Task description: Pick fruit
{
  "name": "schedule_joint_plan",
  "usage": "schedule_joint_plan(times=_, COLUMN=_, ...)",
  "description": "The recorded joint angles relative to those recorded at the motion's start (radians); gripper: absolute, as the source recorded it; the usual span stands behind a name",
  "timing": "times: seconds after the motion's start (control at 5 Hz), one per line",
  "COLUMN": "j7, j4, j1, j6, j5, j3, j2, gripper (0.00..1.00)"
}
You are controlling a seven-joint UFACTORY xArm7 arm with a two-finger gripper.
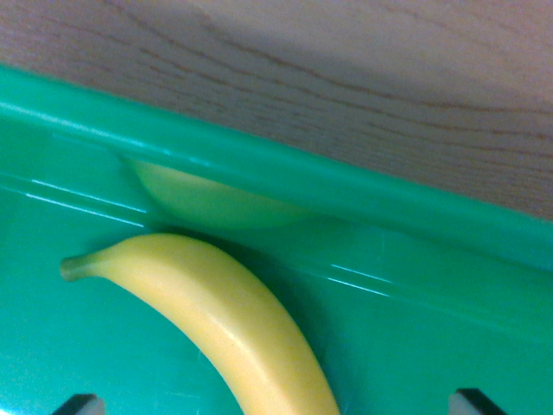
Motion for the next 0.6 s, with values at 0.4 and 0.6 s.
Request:
schedule_joint_plan(times=0.4, j7=-0.017, j4=-0.027, j1=0.0007, j6=-0.042, j5=-0.002, j3=-0.001, j2=0.013, gripper=0.0)
schedule_joint_plan(times=0.6, j7=-0.032, j4=-0.052, j1=0.0013, j6=-0.08, j5=-0.0039, j3=-0.002, j2=0.025, gripper=0.0)
